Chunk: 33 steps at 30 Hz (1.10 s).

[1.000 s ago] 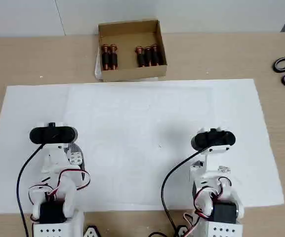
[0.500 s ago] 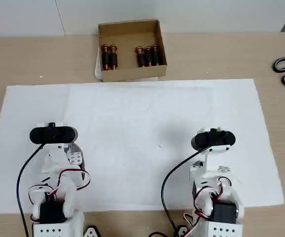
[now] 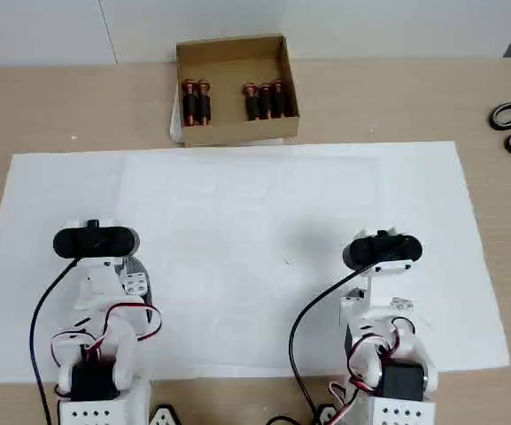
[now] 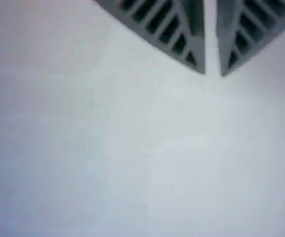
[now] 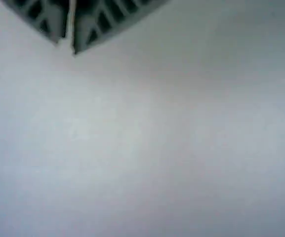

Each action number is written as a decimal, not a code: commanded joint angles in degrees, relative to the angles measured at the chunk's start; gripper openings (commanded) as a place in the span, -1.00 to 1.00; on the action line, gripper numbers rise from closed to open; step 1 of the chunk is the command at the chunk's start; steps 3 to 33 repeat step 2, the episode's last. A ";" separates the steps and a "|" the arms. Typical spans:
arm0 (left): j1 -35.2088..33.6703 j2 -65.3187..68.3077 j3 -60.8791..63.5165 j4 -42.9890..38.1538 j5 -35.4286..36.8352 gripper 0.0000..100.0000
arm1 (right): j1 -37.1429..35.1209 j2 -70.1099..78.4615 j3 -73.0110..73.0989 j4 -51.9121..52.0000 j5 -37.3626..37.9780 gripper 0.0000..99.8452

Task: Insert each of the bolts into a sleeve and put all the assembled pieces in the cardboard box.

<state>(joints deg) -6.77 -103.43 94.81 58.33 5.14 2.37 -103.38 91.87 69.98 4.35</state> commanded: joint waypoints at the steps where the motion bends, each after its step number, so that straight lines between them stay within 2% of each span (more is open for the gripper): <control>1: -0.09 -0.70 -0.31 -1.32 0.35 -0.99 | 0.13 -0.48 -0.26 -1.19 0.79 -0.99; 33: -0.09 -0.70 -0.31 -1.32 0.35 -0.99 | 0.13 -0.48 -0.26 -1.19 0.79 -0.99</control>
